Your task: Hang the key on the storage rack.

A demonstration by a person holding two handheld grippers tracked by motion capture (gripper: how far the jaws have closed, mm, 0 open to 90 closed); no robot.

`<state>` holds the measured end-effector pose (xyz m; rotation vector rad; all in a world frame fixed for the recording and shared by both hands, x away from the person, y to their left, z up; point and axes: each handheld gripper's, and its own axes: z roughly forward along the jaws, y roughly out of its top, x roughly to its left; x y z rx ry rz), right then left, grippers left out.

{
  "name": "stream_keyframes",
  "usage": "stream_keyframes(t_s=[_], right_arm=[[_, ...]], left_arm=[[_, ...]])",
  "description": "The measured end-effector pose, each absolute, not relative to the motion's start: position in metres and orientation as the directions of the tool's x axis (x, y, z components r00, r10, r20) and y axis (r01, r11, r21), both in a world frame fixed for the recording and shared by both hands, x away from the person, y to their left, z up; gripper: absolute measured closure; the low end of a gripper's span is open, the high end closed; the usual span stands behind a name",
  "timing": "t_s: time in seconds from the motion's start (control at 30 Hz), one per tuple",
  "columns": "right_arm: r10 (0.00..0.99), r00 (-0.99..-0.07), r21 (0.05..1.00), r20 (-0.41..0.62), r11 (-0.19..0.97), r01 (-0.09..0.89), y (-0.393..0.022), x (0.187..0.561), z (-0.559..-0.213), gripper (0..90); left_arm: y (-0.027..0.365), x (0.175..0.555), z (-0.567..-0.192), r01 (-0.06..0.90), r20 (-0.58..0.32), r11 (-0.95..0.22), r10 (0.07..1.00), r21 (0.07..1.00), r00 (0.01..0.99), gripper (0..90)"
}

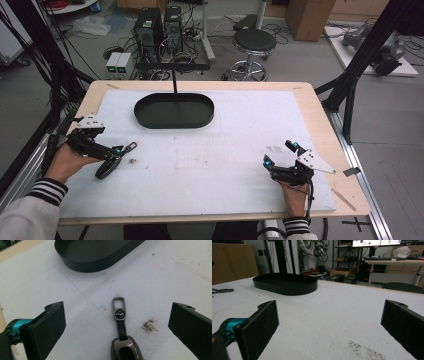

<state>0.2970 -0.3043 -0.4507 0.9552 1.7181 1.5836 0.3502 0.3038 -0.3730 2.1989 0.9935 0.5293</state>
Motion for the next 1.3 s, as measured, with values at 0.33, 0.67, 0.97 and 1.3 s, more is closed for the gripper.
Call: stream_keyframes(t_s=[0.33, 0.67, 0.97, 1.3], right_arm=[[0.831, -0.555, 0.994, 0.037, 0.025, 0.104, -0.304, 0.297, -0.451, 0.4], [0.831, -0.555, 0.994, 0.039, 0.025, 0.107, -0.304, 0.297, -0.451, 0.4], [0.833, -0.553, 0.994, 0.037, 0.027, 0.107, -0.304, 0.297, -0.451, 0.4], [0.832, -0.553, 0.994, 0.04, 0.024, 0.108, -0.304, 0.297, -0.451, 0.4]], left_arm=[[0.295, 0.372, -0.371, 0.603, 0.061, -0.57, 0.753, 0.558, 0.655, 1.7], [0.291, 0.383, -0.38, 0.642, 0.056, -0.6, 0.75, 0.478, 0.659, 2.2], [0.285, 0.388, -0.387, 0.661, 0.032, -0.605, 0.748, 0.444, 0.663, 10.1], [0.273, 0.392, -0.385, 0.652, 0.064, -0.652, 0.724, 0.387, 0.687, 21.4]])
